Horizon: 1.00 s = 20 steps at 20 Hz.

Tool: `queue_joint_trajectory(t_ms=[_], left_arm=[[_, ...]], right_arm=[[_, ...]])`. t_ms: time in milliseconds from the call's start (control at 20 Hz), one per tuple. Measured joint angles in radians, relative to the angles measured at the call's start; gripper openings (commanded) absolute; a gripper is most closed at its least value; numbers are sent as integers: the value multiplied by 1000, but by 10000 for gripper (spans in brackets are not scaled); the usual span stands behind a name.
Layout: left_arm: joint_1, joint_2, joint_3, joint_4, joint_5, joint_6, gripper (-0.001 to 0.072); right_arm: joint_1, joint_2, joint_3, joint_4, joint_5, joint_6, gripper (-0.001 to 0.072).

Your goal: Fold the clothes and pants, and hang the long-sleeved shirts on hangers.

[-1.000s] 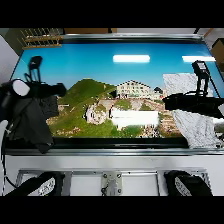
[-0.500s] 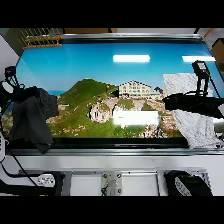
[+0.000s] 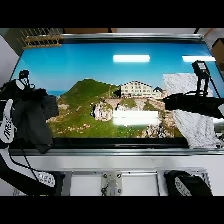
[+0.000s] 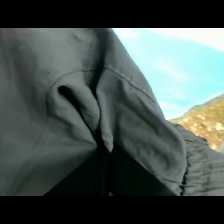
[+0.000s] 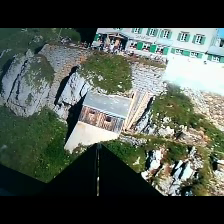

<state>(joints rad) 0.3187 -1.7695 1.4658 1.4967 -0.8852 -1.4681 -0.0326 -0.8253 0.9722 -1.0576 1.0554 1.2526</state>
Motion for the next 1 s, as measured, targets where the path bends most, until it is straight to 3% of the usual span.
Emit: queue_joint_trajectory(t_ms=[200, 450, 600, 750, 850, 1000], left_arm=[[-116, 119, 21, -4, -109, -8, 3], [-404, 382, -113, -51, -201, -51, 3], [-610, 497, -231, -170, -179, -77, 3], [-811, 556, -329, -254, -70, -102, 16], [-906, 573, -367, -281, 9, -113, 535], [-930, 584, -368, -298, 76, -121, 565]], right_arm=[[0, 0, 0, 0, 0, 0, 23], [0, 0, 0, 0, 0, 0, 23], [0, 0, 0, 0, 0, 0, 22], [0, 0, 0, 0, 0, 0, 22], [0, 0, 0, 4, 0, 0, 23], [0, 0, 0, 5, 0, 0, 23]])
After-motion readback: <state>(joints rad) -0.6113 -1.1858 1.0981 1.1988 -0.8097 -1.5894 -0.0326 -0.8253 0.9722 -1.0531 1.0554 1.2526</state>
